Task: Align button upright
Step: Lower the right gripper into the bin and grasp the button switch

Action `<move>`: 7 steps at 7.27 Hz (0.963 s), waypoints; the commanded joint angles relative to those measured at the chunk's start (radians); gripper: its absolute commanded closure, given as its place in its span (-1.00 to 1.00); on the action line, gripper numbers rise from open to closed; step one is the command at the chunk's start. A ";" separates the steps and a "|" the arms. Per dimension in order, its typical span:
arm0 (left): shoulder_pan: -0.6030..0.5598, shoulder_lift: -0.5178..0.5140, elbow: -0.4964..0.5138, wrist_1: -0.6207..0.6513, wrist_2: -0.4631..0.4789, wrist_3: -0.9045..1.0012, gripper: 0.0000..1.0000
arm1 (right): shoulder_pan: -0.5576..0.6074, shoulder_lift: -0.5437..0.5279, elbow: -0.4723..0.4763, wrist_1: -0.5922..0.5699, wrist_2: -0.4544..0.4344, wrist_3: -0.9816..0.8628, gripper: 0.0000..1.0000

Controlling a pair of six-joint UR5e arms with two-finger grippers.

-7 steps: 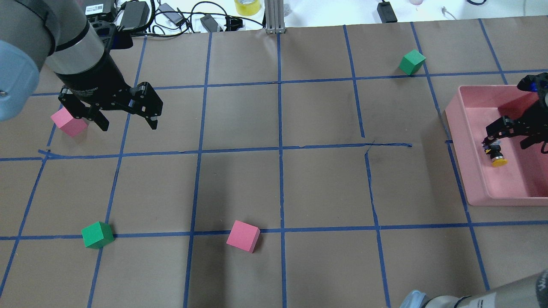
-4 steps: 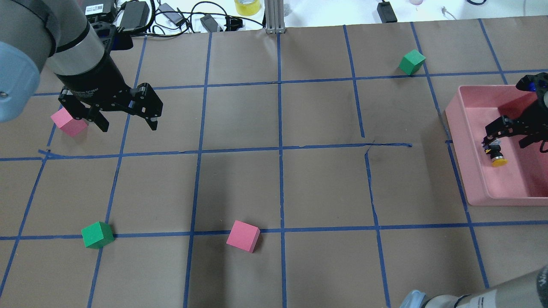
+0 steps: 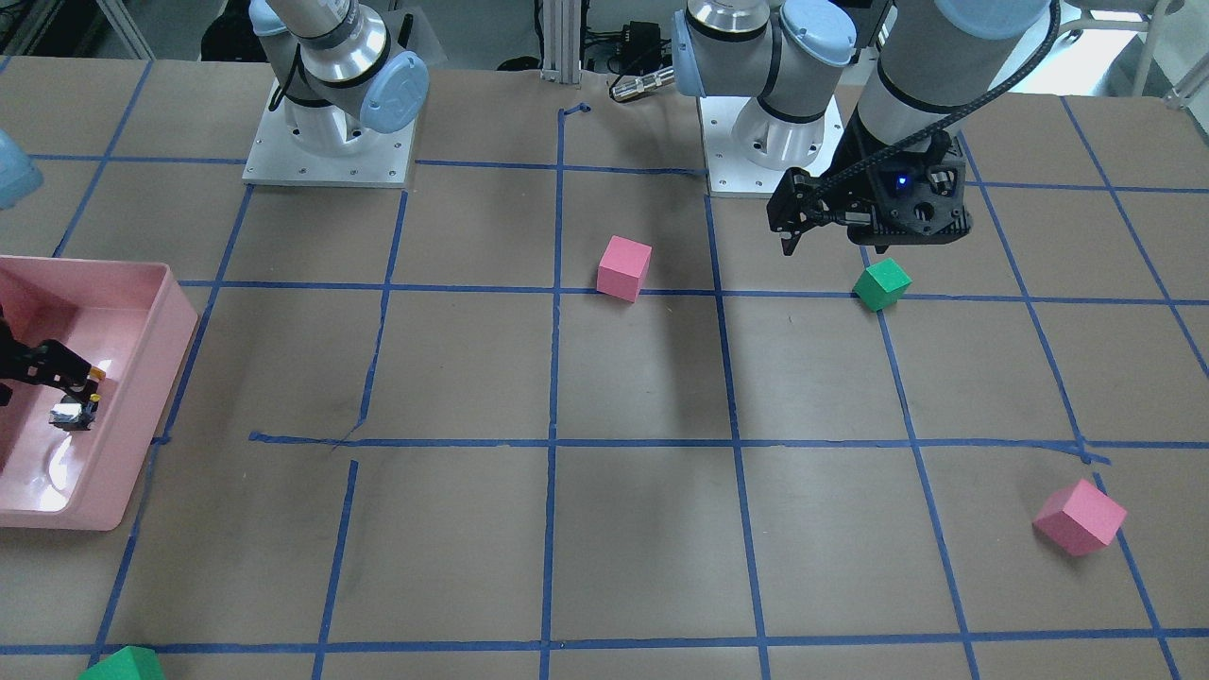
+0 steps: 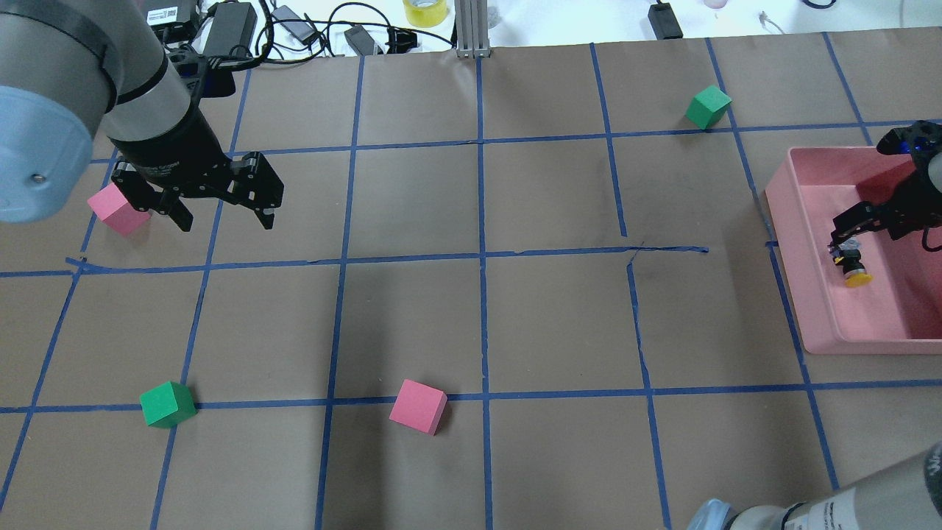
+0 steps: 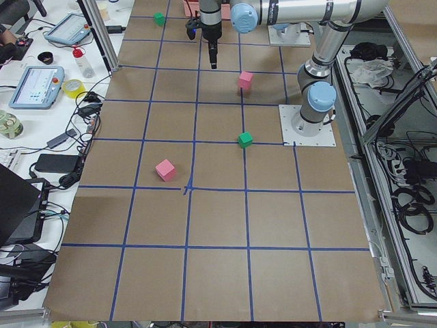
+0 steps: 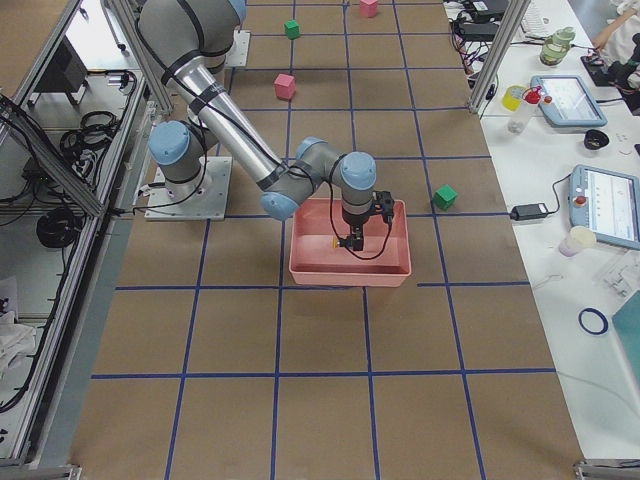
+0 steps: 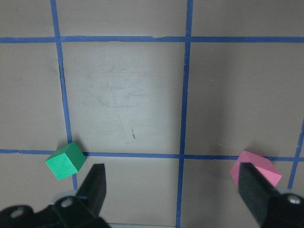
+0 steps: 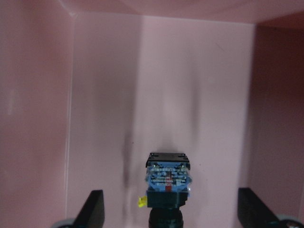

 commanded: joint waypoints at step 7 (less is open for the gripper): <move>0.002 -0.009 0.056 -0.023 -0.033 0.002 -1.00 | 0.000 0.060 0.003 -0.051 0.001 -0.048 -1.00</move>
